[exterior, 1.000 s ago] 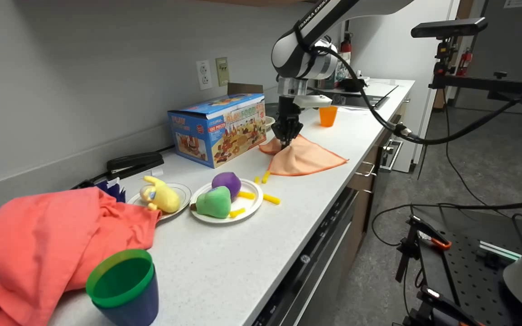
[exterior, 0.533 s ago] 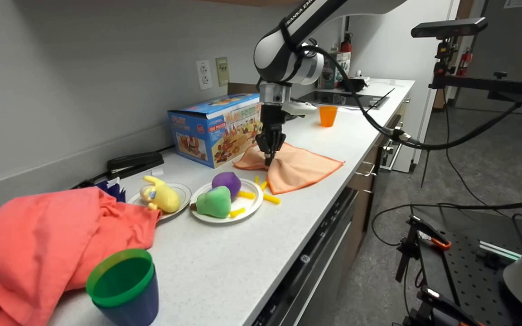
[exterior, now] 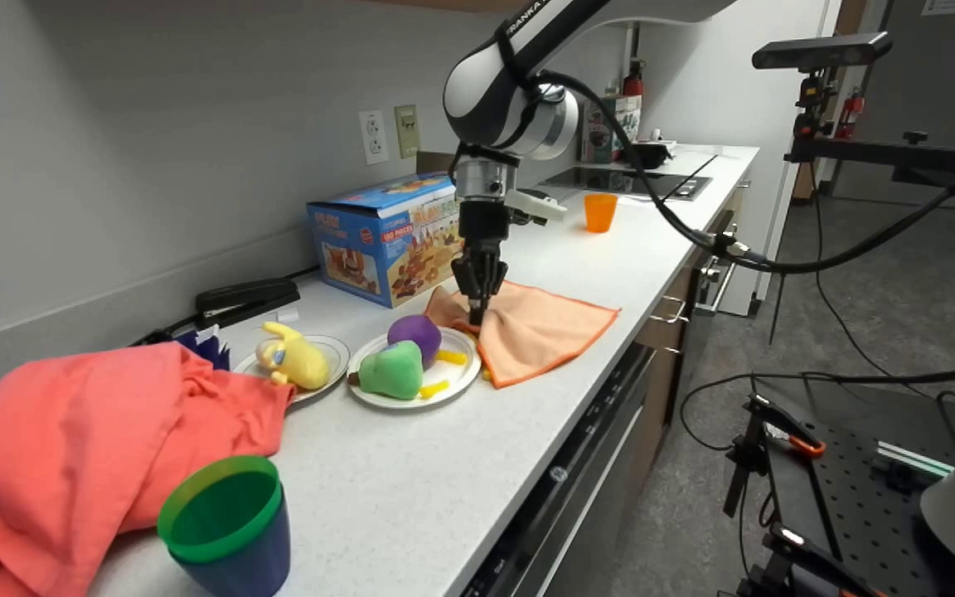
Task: Wipe the counter with the cloth
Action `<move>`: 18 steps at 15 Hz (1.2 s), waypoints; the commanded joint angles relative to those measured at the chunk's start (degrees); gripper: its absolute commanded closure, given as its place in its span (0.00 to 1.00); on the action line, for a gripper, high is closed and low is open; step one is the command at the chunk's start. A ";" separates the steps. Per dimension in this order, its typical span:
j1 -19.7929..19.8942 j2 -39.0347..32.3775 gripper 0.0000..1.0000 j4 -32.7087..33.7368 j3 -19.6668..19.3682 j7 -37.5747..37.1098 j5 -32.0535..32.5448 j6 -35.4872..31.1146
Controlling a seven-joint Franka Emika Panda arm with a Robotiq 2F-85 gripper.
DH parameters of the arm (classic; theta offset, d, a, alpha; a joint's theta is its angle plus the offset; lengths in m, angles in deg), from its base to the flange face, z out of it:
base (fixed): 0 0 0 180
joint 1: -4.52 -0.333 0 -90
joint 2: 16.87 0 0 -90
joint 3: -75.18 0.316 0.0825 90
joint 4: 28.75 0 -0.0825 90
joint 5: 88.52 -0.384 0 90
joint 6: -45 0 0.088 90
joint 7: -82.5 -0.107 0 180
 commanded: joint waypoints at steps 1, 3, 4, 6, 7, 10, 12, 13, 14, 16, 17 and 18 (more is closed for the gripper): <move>-1.17 -0.43 0.99 1.68 1.00 3.03 -3.70 2.57; -1.71 -0.47 0.99 1.85 1.32 3.88 -4.61 2.55; -1.90 -0.54 0.99 1.99 1.40 4.10 -4.96 2.50; -2.05 -0.71 0.99 2.44 1.43 4.47 -5.40 2.51; -2.04 -0.78 0.99 2.64 1.40 4.52 -5.68 2.48; -1.38 -0.64 0.99 3.06 0.65 5.15 -5.44 2.58; -0.59 -0.68 0.99 3.64 -1.28 4.33 -3.79 2.75; -0.22 -0.94 0.99 3.97 -2.78 3.25 -2.69 2.41; 0.06 -1.35 0.99 4.33 -4.23 2.48 -1.72 1.74; 0.53 -2.59 0.99 5.21 -7.69 -0.73 0.83 -0.23; 1.09 -3.39 0.99 5.70 -9.13 -1.60 1.77 -1.46; 1.60 -4.03 0.99 6.22 -10.26 -2.92 2.56 -1.99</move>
